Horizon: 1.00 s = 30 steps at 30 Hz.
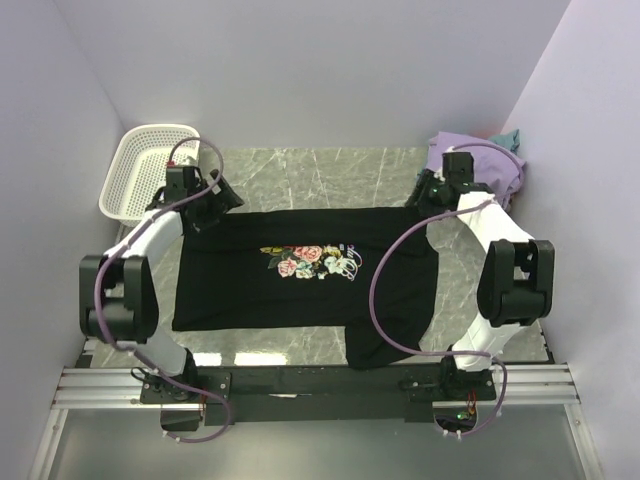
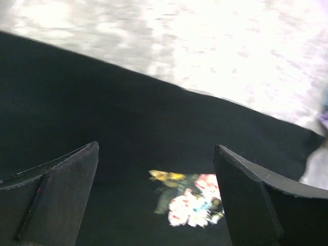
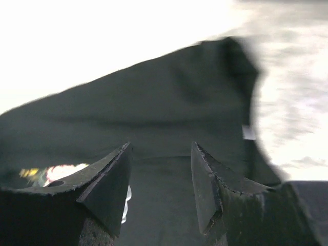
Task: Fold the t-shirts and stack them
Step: Fold the tshirt
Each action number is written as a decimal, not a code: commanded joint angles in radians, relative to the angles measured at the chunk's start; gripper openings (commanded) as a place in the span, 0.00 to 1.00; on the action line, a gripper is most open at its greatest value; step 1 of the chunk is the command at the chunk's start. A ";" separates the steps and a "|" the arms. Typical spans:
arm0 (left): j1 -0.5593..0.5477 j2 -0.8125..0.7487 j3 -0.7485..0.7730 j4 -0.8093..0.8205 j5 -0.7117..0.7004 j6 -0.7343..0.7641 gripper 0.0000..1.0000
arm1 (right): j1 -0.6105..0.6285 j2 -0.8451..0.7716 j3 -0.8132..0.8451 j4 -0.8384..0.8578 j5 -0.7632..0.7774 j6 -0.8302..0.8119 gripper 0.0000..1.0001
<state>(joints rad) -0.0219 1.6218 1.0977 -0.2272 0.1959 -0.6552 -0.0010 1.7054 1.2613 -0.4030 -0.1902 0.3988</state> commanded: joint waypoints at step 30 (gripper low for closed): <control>-0.030 -0.039 -0.173 -0.221 -0.261 -0.064 0.99 | 0.102 0.053 -0.188 -0.063 0.107 0.044 0.59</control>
<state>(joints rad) -0.0559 1.6341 0.9390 -0.3588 -0.0101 -0.7269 0.1184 1.8168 1.1313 -0.3885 -0.1905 0.4488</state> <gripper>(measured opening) 0.994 0.583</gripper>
